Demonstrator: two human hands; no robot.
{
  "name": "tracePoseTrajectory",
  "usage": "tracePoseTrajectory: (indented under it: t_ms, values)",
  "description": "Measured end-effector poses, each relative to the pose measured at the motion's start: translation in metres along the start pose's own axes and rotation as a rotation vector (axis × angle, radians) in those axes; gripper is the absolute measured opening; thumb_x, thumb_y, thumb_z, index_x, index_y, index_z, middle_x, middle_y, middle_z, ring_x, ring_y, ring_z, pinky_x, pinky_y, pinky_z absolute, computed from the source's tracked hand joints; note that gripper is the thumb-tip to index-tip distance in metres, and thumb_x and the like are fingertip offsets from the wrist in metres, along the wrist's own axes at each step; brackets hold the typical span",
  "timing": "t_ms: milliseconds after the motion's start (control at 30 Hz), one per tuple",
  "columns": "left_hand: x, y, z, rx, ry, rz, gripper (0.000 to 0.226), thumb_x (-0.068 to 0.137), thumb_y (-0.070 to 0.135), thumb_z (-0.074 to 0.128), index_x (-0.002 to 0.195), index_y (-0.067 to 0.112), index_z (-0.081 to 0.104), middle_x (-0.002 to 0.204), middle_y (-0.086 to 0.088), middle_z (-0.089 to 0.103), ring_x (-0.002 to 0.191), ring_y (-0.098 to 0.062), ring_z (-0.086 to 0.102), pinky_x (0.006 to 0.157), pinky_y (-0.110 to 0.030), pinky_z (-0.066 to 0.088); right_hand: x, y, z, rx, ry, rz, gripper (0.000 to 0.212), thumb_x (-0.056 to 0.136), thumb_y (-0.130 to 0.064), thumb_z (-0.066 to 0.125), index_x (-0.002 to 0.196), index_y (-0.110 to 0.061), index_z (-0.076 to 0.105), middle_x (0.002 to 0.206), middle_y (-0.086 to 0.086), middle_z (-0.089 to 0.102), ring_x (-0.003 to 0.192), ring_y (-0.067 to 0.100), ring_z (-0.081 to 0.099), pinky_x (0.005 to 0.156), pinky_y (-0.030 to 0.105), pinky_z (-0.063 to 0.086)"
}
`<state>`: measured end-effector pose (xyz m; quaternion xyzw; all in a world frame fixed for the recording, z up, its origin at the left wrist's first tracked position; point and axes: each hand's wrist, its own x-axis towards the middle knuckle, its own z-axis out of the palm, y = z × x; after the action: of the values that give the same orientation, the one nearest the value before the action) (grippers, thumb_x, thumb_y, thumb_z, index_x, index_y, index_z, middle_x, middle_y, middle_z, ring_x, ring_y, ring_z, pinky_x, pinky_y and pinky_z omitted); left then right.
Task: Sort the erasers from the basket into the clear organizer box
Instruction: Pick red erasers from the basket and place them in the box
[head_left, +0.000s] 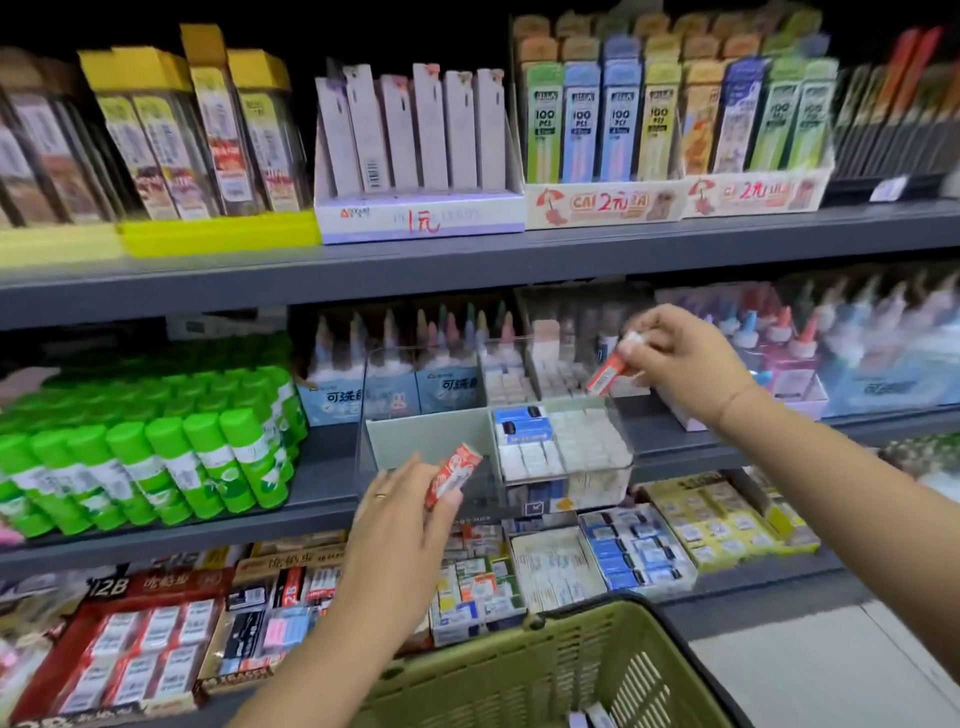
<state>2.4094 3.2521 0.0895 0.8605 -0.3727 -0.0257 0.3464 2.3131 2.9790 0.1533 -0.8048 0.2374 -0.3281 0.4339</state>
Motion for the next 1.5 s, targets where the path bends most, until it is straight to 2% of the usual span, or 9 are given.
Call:
tracePoseTrajectory:
  t_ms: [133, 267, 433, 633, 800, 1000, 1233, 1333, 1500]
  values:
    - [0.001, -0.01, 0.007, 0.037, -0.081, -0.072, 0.026, 0.098, 0.044, 0.036, 0.12, 0.038, 0.048, 0.145, 0.012, 0.041, 0.145, -0.016, 0.017, 0.118, -0.037, 0.017, 0.041, 0.011, 0.009, -0.176, -0.073, 0.004, 0.022, 0.087, 0.001, 0.061, 0.109, 0.005, 0.057, 0.084, 0.008, 0.062, 0.083, 0.024, 0.059, 0.067, 0.019, 0.051]
    - [0.006, -0.012, 0.01, -0.039, -0.033, -0.033, 0.006, 0.097, 0.045, 0.036, 0.101, 0.049, 0.038, 0.118, 0.031, 0.034, 0.124, 0.009, 0.01, 0.114, -0.027, 0.013, 0.053, 0.012, 0.012, -0.301, -0.083, 0.001, 0.021, 0.086, -0.001, 0.063, 0.107, -0.002, 0.062, 0.099, 0.02, 0.066, 0.099, 0.037, 0.061, 0.093, 0.039, 0.048]
    - [0.01, -0.015, 0.016, 0.012, -0.041, -0.091, 0.034, 0.097, 0.047, 0.035, 0.129, 0.042, 0.045, 0.148, 0.019, 0.033, 0.146, -0.012, 0.008, 0.117, -0.035, 0.014, 0.034, 0.014, 0.016, -0.573, -0.001, -0.199, 0.013, 0.081, -0.006, 0.069, 0.077, -0.018, 0.063, 0.059, -0.011, 0.053, 0.059, 0.011, 0.054, 0.059, 0.004, 0.035]
    - [0.01, -0.017, 0.017, -0.005, -0.047, -0.103, 0.037, 0.095, 0.049, 0.034, 0.13, 0.042, 0.044, 0.153, 0.017, 0.028, 0.146, -0.011, 0.004, 0.117, -0.035, 0.012, 0.016, 0.016, 0.014, -0.631, -0.122, -0.305, 0.02, 0.081, -0.021, 0.073, 0.098, -0.013, 0.067, 0.086, -0.002, 0.069, 0.081, 0.014, 0.062, 0.078, 0.028, 0.05]
    - [0.011, -0.017, 0.017, 0.005, -0.028, -0.082, 0.038, 0.096, 0.049, 0.035, 0.133, 0.045, 0.042, 0.151, 0.021, 0.027, 0.144, -0.006, 0.004, 0.117, -0.032, 0.009, 0.03, 0.009, 0.008, -0.634, -0.208, -0.281, 0.018, 0.08, -0.02, 0.074, 0.097, -0.018, 0.069, 0.083, -0.011, 0.063, 0.079, 0.005, 0.058, 0.072, 0.016, 0.042]
    - [0.01, -0.016, 0.016, -0.013, 0.004, 0.029, 0.013, 0.098, 0.042, 0.04, 0.108, 0.049, 0.04, 0.117, 0.029, 0.03, 0.092, 0.04, -0.011, 0.109, -0.017, 0.004, 0.061, 0.011, 0.028, -0.654, -0.35, -0.165, 0.021, 0.085, -0.013, 0.068, 0.105, -0.013, 0.071, 0.105, 0.003, 0.07, 0.098, 0.019, 0.065, 0.086, 0.018, 0.043]
    - [0.01, -0.015, 0.014, -0.087, -0.007, -0.002, 0.011, 0.097, 0.043, 0.04, 0.094, 0.053, 0.038, 0.121, 0.029, 0.029, 0.118, 0.015, 0.005, 0.114, -0.023, 0.006, 0.063, 0.023, 0.036, -0.695, -0.218, -0.147, 0.017, 0.079, -0.019, 0.073, 0.096, -0.021, 0.071, 0.092, -0.003, 0.071, 0.085, 0.013, 0.063, 0.072, 0.014, 0.038]
    - [0.01, -0.014, 0.013, -0.087, -0.033, -0.036, 0.01, 0.097, 0.043, 0.039, 0.096, 0.053, 0.037, 0.128, 0.028, 0.032, 0.136, 0.003, 0.009, 0.115, -0.028, 0.009, 0.057, 0.029, 0.04, -0.772, -0.256, -0.199, 0.016, 0.082, -0.027, 0.071, 0.096, -0.02, 0.072, 0.099, -0.003, 0.072, 0.094, 0.016, 0.064, 0.087, 0.022, 0.043]
    - [0.01, -0.012, 0.011, -0.064, -0.085, -0.084, 0.007, 0.098, 0.046, 0.037, 0.1, 0.052, 0.036, 0.149, 0.018, 0.033, 0.146, -0.01, 0.006, 0.116, -0.034, 0.013, 0.046, 0.042, 0.041, -0.906, -0.231, -0.256, 0.025, 0.095, -0.032, 0.052, 0.109, -0.023, 0.071, 0.124, -0.008, 0.059, 0.122, 0.012, 0.043, 0.099, 0.032, 0.021]
